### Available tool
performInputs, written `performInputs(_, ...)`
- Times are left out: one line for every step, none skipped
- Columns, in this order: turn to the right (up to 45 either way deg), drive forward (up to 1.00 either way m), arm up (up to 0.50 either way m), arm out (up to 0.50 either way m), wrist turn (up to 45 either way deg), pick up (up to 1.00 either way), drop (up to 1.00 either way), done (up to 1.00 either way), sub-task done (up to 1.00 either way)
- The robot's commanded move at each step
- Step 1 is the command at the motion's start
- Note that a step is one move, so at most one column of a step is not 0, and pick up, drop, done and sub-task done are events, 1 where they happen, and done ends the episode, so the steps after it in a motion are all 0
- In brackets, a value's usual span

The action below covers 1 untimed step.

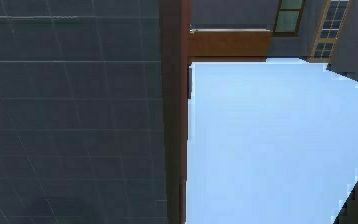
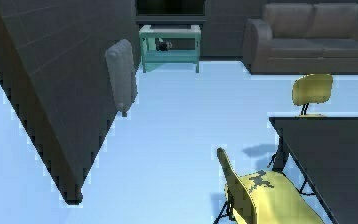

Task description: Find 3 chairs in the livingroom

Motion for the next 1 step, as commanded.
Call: performInputs(3.0, 0.0, 0.0, 0.0, 0.0, 0.0, 0.0, 0.0, 0.0)
